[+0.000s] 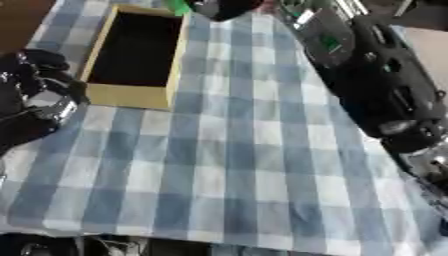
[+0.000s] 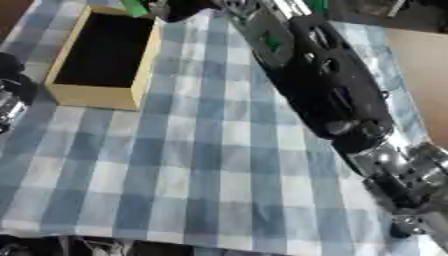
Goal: Pick up objects on the table and place them in the box.
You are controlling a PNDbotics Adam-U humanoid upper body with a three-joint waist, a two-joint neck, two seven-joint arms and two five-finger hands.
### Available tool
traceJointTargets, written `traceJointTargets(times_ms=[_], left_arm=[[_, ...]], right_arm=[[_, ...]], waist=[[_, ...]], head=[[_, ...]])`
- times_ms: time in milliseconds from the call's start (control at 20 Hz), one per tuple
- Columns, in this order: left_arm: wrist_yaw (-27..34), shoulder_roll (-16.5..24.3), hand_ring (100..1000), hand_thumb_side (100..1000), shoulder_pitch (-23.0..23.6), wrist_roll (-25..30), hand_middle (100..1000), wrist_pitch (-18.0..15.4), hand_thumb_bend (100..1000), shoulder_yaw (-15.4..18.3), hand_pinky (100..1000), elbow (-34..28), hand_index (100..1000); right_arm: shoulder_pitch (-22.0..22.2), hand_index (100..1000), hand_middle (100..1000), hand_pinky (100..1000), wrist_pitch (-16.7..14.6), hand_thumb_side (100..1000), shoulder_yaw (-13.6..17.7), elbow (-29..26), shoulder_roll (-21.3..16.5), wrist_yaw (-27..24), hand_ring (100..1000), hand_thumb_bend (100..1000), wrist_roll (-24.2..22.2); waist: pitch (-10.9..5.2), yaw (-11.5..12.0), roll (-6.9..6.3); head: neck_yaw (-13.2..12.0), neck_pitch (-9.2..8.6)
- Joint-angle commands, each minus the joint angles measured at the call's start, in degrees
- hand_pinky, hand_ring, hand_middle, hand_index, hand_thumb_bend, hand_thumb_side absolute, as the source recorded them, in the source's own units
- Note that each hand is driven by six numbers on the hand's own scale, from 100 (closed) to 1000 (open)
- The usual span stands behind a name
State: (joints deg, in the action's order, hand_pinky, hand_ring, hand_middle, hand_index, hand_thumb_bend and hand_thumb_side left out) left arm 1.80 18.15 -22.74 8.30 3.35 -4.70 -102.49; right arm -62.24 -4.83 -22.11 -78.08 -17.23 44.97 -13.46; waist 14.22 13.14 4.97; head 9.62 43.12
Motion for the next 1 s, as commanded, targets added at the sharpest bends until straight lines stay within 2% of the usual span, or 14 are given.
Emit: traceJointTargets(times_ms=[50, 400, 750, 1000], left_arm=[[0.24, 0.26, 616, 100, -1.07, 0.59, 594, -0.2, 387, -0.1, 560, -1.1, 687], [0.45, -0.32, 619, 100, -1.94, 1.44, 595, -0.56, 390, -0.49, 561, -1.35, 689], [0.74, -1.21, 619, 100, -3.17, 2.1, 595, -0.65, 391, -0.9, 561, -1.6, 690], [0.8, -1.45, 619, 100, -3.54, 2.37, 595, -0.61, 391, -1.07, 560, -1.61, 690]], right_arm=[[-1.64, 536, 440, 642, -0.85, 100, -0.25, 1.26, 1.35, 1.08, 663, 232, 0.05], [-1.52, 538, 441, 636, -1.96, 100, -0.46, 6.71, 5.34, 3.99, 663, 233, 1.55], [-0.95, 571, 474, 635, -2.36, 100, 0.98, 14.0, 8.03, 8.48, 674, 249, 5.17], [-0.91, 646, 542, 644, 0.89, 100, 2.23, 17.15, 8.3, 12.86, 698, 310, 9.31]], waist=[[-0.8, 0.24, -0.58], [-0.36, 1.79, -0.7], [0.43, 4.11, -0.79], [0.7, 4.83, -0.81]], head=[[0.5, -0.81], [1.57, -1.74], [2.86, -2.83], [3.15, -3.31]])
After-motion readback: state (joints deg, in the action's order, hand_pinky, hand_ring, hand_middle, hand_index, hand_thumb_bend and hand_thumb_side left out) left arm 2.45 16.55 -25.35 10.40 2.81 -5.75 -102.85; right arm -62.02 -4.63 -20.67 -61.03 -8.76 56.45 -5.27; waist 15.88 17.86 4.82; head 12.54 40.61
